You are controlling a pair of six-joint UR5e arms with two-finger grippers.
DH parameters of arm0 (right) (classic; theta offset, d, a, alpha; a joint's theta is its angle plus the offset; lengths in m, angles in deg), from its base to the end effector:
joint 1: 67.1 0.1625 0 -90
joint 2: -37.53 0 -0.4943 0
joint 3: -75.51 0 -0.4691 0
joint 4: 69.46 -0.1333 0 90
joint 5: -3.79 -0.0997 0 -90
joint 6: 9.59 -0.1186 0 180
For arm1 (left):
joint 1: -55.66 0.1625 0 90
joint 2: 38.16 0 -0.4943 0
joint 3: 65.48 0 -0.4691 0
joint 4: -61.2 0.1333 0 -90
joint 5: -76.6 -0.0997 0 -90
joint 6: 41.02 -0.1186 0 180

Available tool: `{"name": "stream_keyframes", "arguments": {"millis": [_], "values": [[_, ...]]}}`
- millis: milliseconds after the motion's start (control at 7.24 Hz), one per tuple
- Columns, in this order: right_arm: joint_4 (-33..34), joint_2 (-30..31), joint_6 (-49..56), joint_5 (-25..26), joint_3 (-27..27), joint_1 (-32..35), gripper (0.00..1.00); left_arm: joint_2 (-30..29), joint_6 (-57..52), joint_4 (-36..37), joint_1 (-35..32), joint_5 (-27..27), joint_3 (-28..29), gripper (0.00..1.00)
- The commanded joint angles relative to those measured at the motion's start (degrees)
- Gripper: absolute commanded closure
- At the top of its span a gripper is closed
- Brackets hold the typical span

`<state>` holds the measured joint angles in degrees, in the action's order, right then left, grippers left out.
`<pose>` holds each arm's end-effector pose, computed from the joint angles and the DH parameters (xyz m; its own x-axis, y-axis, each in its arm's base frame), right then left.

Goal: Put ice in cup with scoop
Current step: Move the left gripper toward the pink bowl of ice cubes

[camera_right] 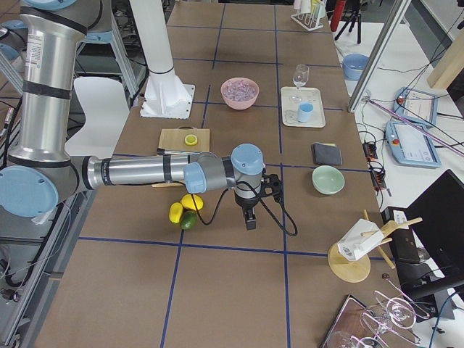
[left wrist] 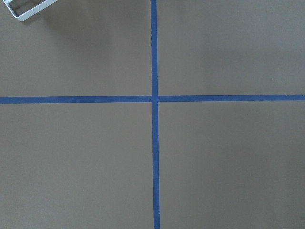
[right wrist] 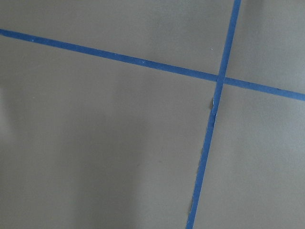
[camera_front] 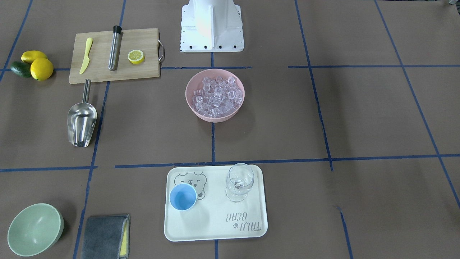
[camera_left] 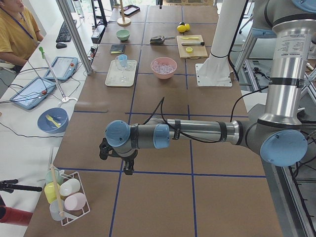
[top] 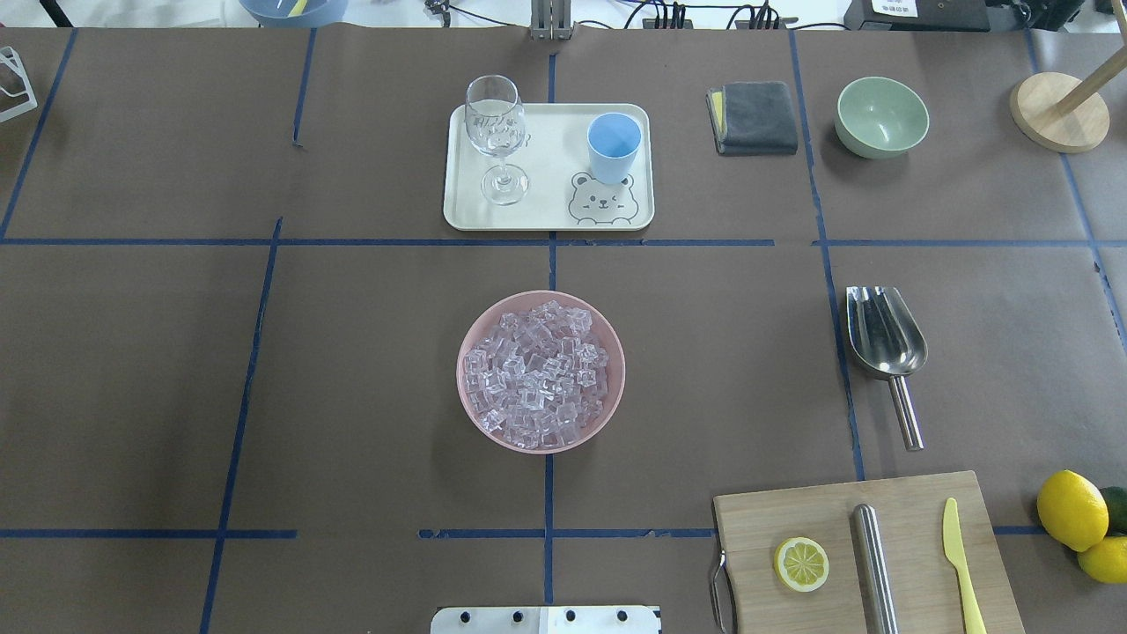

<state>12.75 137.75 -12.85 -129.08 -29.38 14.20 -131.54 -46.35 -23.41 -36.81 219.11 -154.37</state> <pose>-0.0230 -0.4982 0.6741 0.7095 -0.2007 0.6755 0.1075 0.9782 0.1776 -0.0647 -0.5913 0.7149 0.6076 0.0236 -0.7939 -0.0135 0.9997 0.0194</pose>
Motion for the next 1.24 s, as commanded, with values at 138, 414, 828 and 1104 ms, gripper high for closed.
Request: {"name": "stream_keyframes", "arguments": {"millis": [138,414,828,1104], "values": [[0.15,0.15,-0.26,-1.60,0.02,0.09,0.00,0.48,-0.38,-1.17,0.45,-0.75,-0.85,0.00],[0.06,0.33,-0.43,-1.43,-0.50,0.09,0.00,0.40,-0.30,-1.18,0.54,-0.75,-1.11,0.00],[-2.57,1.30,-0.44,-2.04,-0.41,-0.08,0.00,0.49,-0.29,-1.35,0.54,-1.10,-3.02,0.00],[-3.45,1.21,-0.52,-3.36,-0.59,-2.01,0.00,1.01,-0.38,-1.70,0.71,-0.13,-7.67,0.00]]}}
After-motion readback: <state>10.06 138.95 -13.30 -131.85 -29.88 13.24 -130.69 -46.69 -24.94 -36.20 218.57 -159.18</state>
